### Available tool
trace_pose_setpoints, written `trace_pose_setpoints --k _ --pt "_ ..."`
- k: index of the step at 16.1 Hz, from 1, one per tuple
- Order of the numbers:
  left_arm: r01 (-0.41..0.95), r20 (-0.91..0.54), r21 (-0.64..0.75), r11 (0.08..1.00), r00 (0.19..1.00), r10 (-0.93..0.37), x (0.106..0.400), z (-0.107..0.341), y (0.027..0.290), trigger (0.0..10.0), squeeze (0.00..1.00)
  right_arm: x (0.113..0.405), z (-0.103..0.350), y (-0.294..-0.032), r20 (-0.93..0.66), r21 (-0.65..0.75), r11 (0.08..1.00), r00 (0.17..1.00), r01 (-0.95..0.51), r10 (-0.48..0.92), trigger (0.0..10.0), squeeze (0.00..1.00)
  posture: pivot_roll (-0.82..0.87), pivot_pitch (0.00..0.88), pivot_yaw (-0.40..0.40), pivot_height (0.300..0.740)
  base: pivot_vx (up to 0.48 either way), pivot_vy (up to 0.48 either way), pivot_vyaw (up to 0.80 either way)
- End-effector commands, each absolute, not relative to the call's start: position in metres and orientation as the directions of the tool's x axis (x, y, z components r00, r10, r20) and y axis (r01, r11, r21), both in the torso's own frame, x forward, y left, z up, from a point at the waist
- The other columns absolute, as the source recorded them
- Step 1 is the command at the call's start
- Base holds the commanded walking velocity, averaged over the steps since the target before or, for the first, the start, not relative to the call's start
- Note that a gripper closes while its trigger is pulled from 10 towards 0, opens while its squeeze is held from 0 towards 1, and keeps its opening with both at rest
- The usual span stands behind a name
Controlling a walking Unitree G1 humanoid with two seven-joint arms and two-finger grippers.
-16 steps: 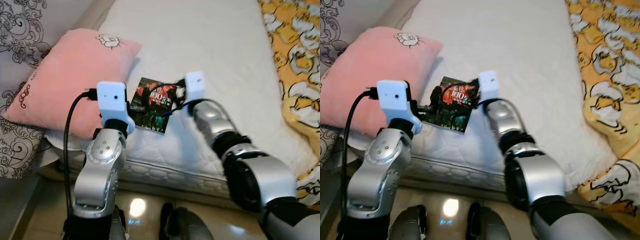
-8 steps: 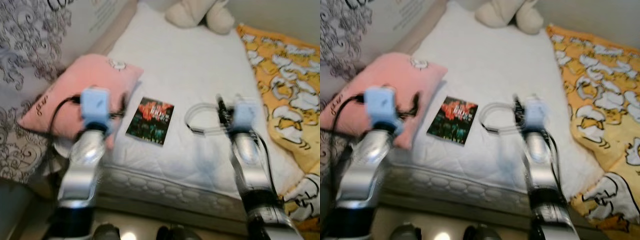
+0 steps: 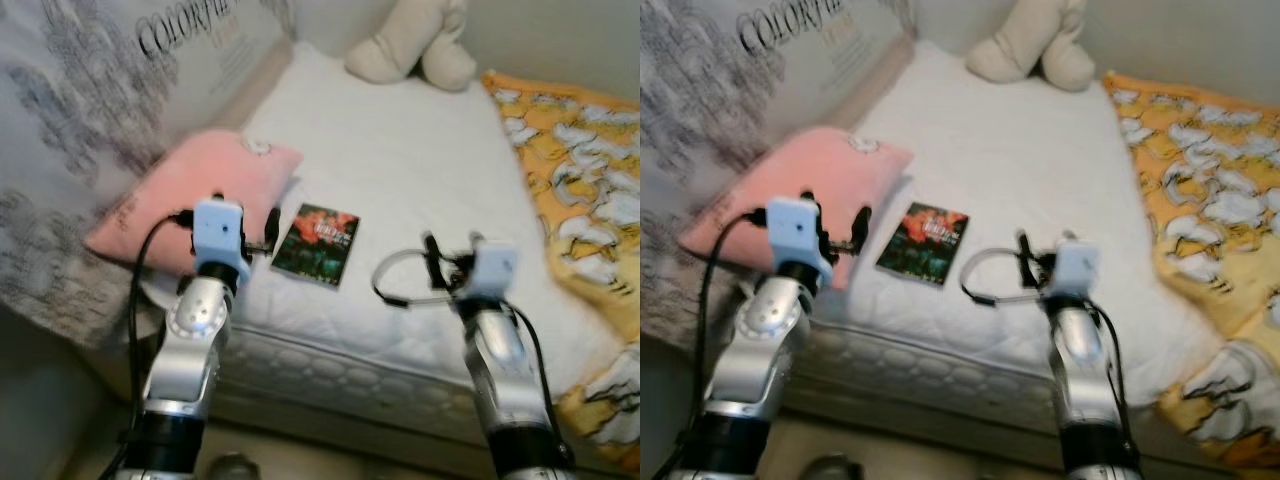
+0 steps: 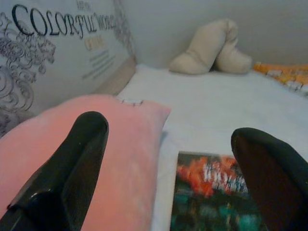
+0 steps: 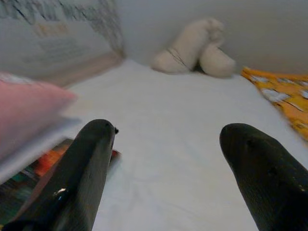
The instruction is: Clean up the room
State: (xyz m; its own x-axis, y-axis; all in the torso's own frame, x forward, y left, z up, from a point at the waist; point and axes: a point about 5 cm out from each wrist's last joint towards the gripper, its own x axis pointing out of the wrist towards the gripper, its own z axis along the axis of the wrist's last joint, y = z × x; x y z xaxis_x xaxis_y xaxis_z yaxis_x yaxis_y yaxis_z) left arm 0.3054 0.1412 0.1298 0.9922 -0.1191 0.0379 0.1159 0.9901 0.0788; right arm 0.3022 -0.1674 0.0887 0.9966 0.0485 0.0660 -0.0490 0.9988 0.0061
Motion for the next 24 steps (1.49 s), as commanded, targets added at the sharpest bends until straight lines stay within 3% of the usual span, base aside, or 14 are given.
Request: trace_pose_setpoints --k 1,8,16,24 --pt "0.105 0.046 0.082 0.991 0.993 -0.109 0.312 0.133 0.142 10.0 0.00 0.304 0.086 -0.168 0.038 -0.006 0.999 0.998 -0.050 0.050 10.0 0.00 0.06 0.000 -0.065 0.740 0.000 -0.469 0.00" --pt "0.147 0.051 0.033 0.989 0.988 -0.148 0.319 0.130 0.139 10.0 0.00 0.296 0.079 -0.177 0.012 0.030 0.999 1.000 0.017 -0.017 10.0 0.00 0.03 0.000 -0.012 0.740 0.000 -0.458 0.00" --pt "0.161 0.065 0.045 0.986 0.984 -0.164 0.327 0.131 0.132 10.0 0.00 0.301 0.085 -0.180 0.016 0.007 1.000 1.000 0.006 -0.007 10.0 0.00 0.01 0.000 -0.012 0.740 0.000 -0.438 0.00" --pt "0.143 0.039 0.090 0.986 0.988 -0.147 0.336 0.128 0.134 10.0 0.00 0.306 0.085 -0.173 0.009 0.006 1.000 1.000 -0.029 0.029 10.0 0.00 0.01 0.000 -0.014 0.712 0.000 0.000 -0.42"
